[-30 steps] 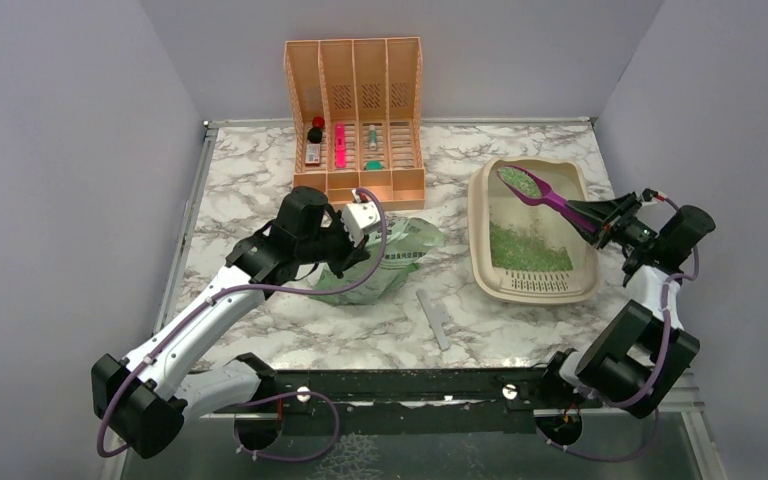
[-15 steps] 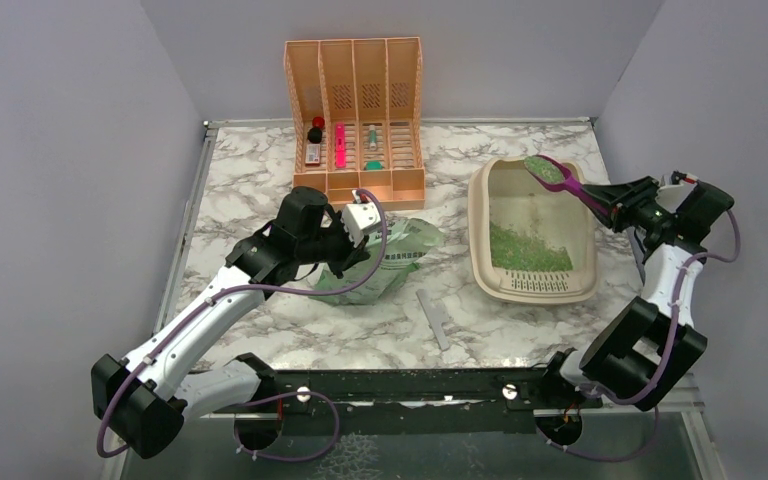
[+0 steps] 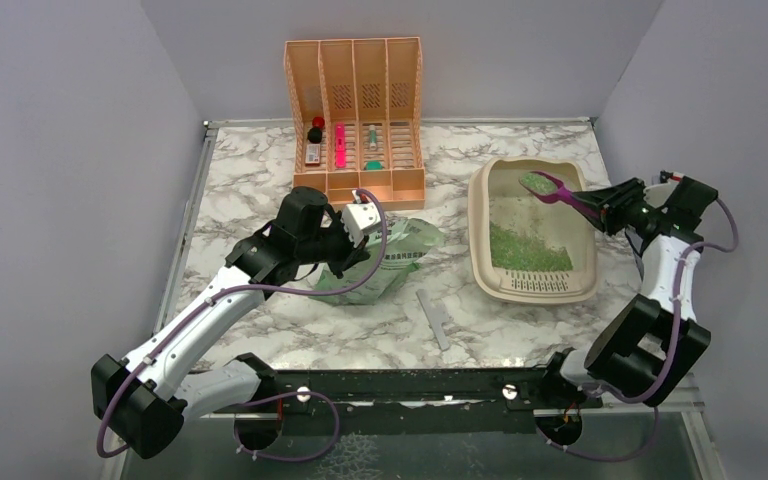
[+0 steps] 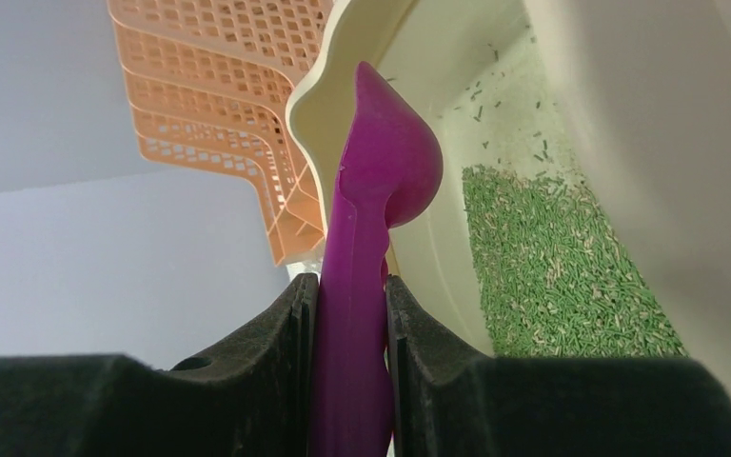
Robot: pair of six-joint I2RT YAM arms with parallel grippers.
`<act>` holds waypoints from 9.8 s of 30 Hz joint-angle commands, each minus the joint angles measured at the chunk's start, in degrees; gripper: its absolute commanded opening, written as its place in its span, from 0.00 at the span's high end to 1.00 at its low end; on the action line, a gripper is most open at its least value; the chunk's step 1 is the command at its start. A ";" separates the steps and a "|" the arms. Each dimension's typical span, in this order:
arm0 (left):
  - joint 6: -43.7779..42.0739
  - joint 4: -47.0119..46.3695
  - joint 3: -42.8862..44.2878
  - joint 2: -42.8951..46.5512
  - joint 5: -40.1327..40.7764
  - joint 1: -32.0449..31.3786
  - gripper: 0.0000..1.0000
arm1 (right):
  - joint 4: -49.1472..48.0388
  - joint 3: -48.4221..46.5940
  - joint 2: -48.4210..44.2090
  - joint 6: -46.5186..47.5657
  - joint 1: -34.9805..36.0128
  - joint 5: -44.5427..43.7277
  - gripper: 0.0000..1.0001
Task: Fill the litter box with clean litter
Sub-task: 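Pour the cat litter into the litter box, then scoop the cat litter from the cat litter bag.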
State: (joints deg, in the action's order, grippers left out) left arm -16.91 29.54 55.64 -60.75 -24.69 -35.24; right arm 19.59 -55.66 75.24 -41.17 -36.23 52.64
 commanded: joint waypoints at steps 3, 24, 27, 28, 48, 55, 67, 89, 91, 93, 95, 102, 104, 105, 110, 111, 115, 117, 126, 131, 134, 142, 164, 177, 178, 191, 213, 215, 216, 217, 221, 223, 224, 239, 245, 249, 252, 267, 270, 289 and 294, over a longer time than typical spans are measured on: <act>0.60 -4.53 1.80 1.95 -4.88 -0.33 1.00 | 0.85 -3.59 1.53 0.77 6.81 -5.80 0.99; 1.04 -3.32 2.28 2.33 -4.75 -0.35 1.00 | 0.27 -1.51 -1.57 -1.31 6.75 -16.05 0.99; 1.00 -3.02 2.37 2.66 -4.68 -0.35 1.00 | 0.45 -1.56 -1.95 -1.07 4.46 -15.30 0.99; 1.00 -2.96 2.31 2.73 -4.60 -0.35 1.00 | 0.68 -1.55 -2.11 -0.85 4.01 -15.21 0.99; 0.35 -1.54 1.84 4.29 -5.11 -0.35 1.00 | 9.61 -2.13 -8.09 6.14 -0.91 -19.48 0.99; 0.03 -1.06 1.62 4.81 -5.52 -0.35 1.00 | 13.97 -1.37 -11.68 8.40 -0.96 -20.18 0.99; 0.06 -0.82 0.42 6.37 -6.34 -0.35 1.00 | 19.63 3.80 -19.70 11.90 -0.95 -12.34 0.99; -0.06 -0.81 1.83 4.01 -5.31 -0.35 1.00 | 4.50 0.63 -7.47 7.20 -0.84 -9.72 0.99; 0.02 -0.89 1.99 3.87 -5.21 -0.35 1.00 | 3.92 0.71 -7.20 7.28 -0.65 -10.80 0.99; 0.22 -0.83 2.02 3.78 -5.20 -0.35 1.00 | 3.03 1.04 -6.72 7.01 -0.43 -11.05 0.99; 0.29 -0.87 2.06 3.75 -5.26 -0.35 1.00 | 2.38 1.10 -6.04 6.74 0.34 -10.77 0.99; 0.73 -0.88 2.35 3.61 -5.28 -0.35 1.00 | 1.70 2.30 -5.09 5.69 6.18 -11.56 0.99; 0.87 -0.87 2.37 3.66 -5.28 -0.35 1.00 | 2.65 2.95 -6.03 5.86 6.50 -12.44 0.99; 0.94 -0.88 2.31 3.69 -5.28 -0.35 1.00 | 3.41 3.19 -6.80 6.35 6.51 -13.37 0.99; 1.13 -0.87 1.79 4.44 -5.35 -0.35 1.00 | 8.89 4.92 -11.09 7.86 6.51 -18.39 0.99; 1.05 -0.89 1.68 4.67 -5.37 -0.35 1.00 | 9.86 5.41 -12.19 7.90 6.50 -19.97 0.99; 0.85 -0.89 1.24 5.36 -5.65 -0.35 1.00 | 13.82 6.14 -17.20 9.41 6.25 -25.87 0.99; 0.55 -0.68 1.14 5.43 -6.01 -0.35 1.00 | 16.40 5.50 -19.50 10.30 5.92 -28.57 0.99; -0.65 -0.11 0.75 5.51 -7.12 -0.34 1.00 | 28.94 0.60 -27.10 13.39 5.69 -37.72 0.99; -0.63 -0.04 0.11 6.12 -7.08 -0.40 1.00 | 32.02 -1.99 -28.68 15.47 5.65 -39.17 0.99; -0.57 -0.09 -0.18 6.44 -7.13 -0.35 1.00 | 31.05 -3.56 -27.03 16.19 5.67 -38.15 0.99; -0.50 -0.18 -0.09 6.63 -6.40 -0.35 1.00 | 23.58 -9.20 -17.16 18.84 5.73 -32.97 0.99; -0.23 -0.87 0.31 5.84 -5.59 -0.35 1.00 | 31.02 -23.13 -5.61 31.17 21.07 -38.05 0.99; 0.29 -0.76 0.70 5.09 -5.57 -0.33 1.00 | 36.82 -25.95 -8.23 27.36 21.11 -27.02 0.99; 0.36 -0.77 0.71 5.10 -5.55 -0.35 1.00 | 37.19 -26.28 -8.05 27.02 21.03 -25.81 0.99; -0.95 -0.36 1.05 5.41 -4.49 -0.35 1.00 | 33.61 -30.66 -7.49 24.61 21.20 7.89 0.99; -2.24 0.45 2.91 4.12 -2.98 -0.35 1.00 | 43.75 -30.26 -5.80 26.82 34.97 -0.28 0.99; -2.31 0.69 3.14 3.97 -2.71 -0.35 1.00 | 43.77 -29.09 -7.01 26.55 35.17 -0.52 0.99; -2.35 0.85 3.22 3.80 -2.53 -0.35 1.00 | 43.82 -28.72 -7.85 26.42 35.17 -0.60 0.99; -2.40 0.94 3.29 3.68 -2.41 -0.35 1.00 | 44.04 -28.50 -8.44 26.40 35.17 -0.64 0.99; -2.58 1.26 3.50 3.39 -2.38 -0.35 1.00 | 44.51 -27.77 -10.05 26.37 35.26 -0.25 0.99; -2.60 1.35 3.60 3.44 -2.30 -0.35 1.00 | 44.48 -27.16 -10.46 26.25 35.34 0.00 0.99; -2.59 1.36 3.67 3.38 -2.30 -0.35 1.00 | 44.50 -26.80 -10.73 26.23 35.39 0.05 0.99; -2.56 1.37 3.62 2.93 -2.80 -0.35 1.00 | 44.16 -22.74 -9.02 26.59 38.92 -2.83 0.99; -2.35 1.35 3.44 2.99 -2.88 -0.35 1.00 | 44.59 -23.94 -8.72 26.85 40.35 -2.63 0.99; -2.33 1.35 3.68 2.69 -3.21 -0.35 1.00 | 42.79 -22.76 -8.07 25.13 42.41 -3.07 0.99; -2.26 1.40 3.95 2.54 -3.21 -0.35 1.00 | 40.94 -23.36 -7.49 23.27 45.73 -4.62 0.99; -2.06 1.48 3.34 4.13 -4.95 -0.35 1.00 | 35.99 -28.88 1.64 21.01 54.60 -12.08 0.99; -2.46 1.49 3.46 4.26 -6.97 -0.35 1.00 | 35.06 -29.69 2.80 19.44 54.61 -14.29 0.99; -3.84 3.88 4.66 2.82 -15.37 -0.35 1.00 | 28.31 -33.93 3.56 15.11 54.64 -20.45 0.99; -3.93 3.91 4.99 2.49 -13.23 -0.35 1.00 | 28.80 -31.27 3.17 16.46 55.01 -15.14 0.99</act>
State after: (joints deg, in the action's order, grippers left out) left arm -20.21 36.14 57.04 -58.83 -32.56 -35.22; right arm 53.21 -87.66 79.29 -25.52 18.50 35.68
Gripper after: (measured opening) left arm 0.021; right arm 0.315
